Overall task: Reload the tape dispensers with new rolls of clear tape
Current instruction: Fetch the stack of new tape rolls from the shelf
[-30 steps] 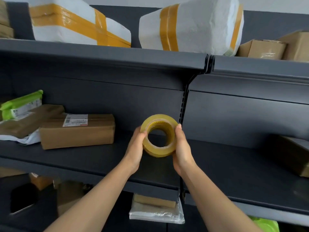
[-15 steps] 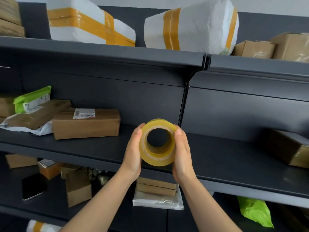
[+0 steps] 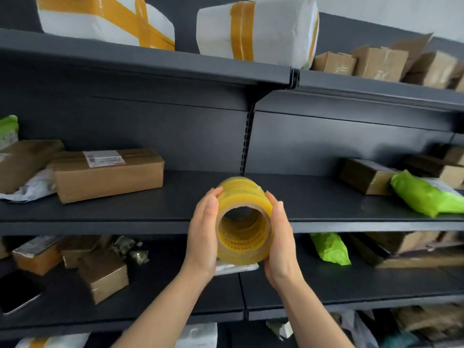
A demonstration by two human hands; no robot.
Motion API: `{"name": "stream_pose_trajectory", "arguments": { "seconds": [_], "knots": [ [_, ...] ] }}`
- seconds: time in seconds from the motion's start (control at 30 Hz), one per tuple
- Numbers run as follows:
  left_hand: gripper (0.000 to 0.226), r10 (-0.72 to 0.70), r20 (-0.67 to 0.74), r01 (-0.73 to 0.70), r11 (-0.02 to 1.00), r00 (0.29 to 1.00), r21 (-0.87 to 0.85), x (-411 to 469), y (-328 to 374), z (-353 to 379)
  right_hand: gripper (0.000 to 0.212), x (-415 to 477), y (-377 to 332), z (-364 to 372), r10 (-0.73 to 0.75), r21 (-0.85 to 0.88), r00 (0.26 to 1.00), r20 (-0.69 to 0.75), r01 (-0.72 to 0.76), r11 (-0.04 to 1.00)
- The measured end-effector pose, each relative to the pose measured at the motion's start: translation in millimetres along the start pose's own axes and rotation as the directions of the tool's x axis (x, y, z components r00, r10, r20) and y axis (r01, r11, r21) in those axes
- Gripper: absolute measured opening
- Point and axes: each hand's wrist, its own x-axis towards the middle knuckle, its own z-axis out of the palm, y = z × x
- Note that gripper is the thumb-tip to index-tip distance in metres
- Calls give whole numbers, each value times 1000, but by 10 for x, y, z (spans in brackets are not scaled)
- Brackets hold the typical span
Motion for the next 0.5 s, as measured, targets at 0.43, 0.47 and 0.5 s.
{"name": "stream_pose_trajectory", "arguments": {
  "seconds": [0.43,0.47,0.5],
  "knots": [
    [61,-77,247,101,991,966,-86,-820,19,529,67,-1011,-376,-563,-63,-165,949,-308,11,986],
    [61,-87,279,116,989,956,-91,-878,31,596,69,-1091,-398,-630,-73,-163,941,-331,19,986],
    [62,-95,300,131,986,949,-103,-942,51,685,73,-1170,-437,-718,-83,-166,930,-358,24,986]
  ]
}}
